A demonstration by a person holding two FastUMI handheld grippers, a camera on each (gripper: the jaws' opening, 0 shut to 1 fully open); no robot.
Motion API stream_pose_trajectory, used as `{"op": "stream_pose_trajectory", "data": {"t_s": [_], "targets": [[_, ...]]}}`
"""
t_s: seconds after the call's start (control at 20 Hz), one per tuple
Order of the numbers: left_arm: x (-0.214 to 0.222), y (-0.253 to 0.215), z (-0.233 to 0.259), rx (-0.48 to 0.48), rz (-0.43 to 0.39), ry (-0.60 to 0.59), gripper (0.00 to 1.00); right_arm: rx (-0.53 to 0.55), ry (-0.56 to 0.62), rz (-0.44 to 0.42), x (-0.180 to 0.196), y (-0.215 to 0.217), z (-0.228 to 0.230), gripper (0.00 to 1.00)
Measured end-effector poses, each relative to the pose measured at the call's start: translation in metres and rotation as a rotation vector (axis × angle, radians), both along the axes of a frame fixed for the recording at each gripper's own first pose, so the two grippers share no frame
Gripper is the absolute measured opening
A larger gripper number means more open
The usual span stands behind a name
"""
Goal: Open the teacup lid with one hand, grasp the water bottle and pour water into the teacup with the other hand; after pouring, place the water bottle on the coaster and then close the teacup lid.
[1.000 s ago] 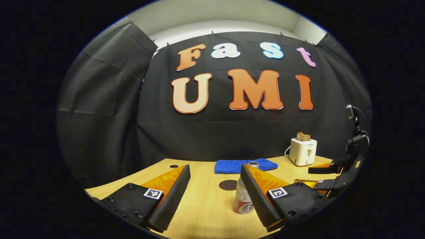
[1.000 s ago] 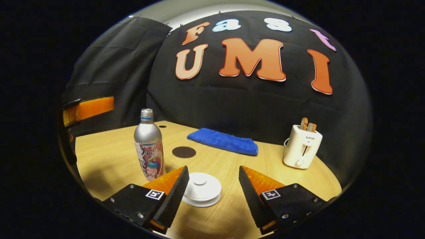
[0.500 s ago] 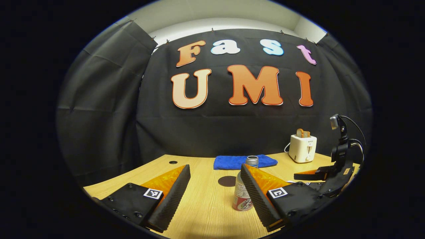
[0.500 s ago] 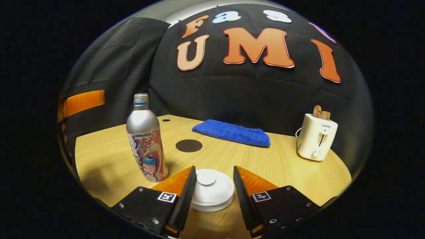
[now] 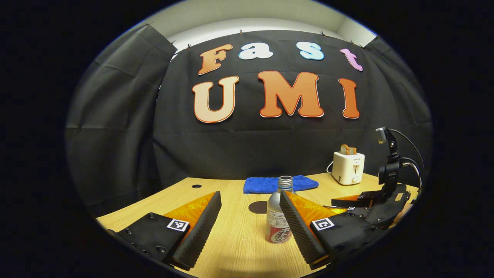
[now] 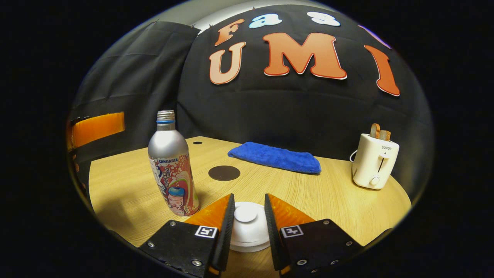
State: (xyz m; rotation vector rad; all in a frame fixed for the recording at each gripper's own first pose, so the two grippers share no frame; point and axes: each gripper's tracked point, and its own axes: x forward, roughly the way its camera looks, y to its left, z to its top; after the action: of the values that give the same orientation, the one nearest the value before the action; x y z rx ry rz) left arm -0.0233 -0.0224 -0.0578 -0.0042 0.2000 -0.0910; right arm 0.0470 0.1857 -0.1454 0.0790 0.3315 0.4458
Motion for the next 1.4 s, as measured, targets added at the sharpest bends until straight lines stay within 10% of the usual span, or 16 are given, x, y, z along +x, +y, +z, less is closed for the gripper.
{"op": "stream_pose_trajectory", "data": {"t_s": [0.3,1.4], "targets": [[0.004,-0.016,-0.022,0.006,-0.028,0.038,1.0,0.014,-0.005,0.023,-0.002,0.003,0.003,0.22],[0.036,-0.062,-0.123,-0.043,-0.087,0.296,1.0,0.09,-0.136,-0.145,-0.023,-0.117,0.08,0.24]]}}
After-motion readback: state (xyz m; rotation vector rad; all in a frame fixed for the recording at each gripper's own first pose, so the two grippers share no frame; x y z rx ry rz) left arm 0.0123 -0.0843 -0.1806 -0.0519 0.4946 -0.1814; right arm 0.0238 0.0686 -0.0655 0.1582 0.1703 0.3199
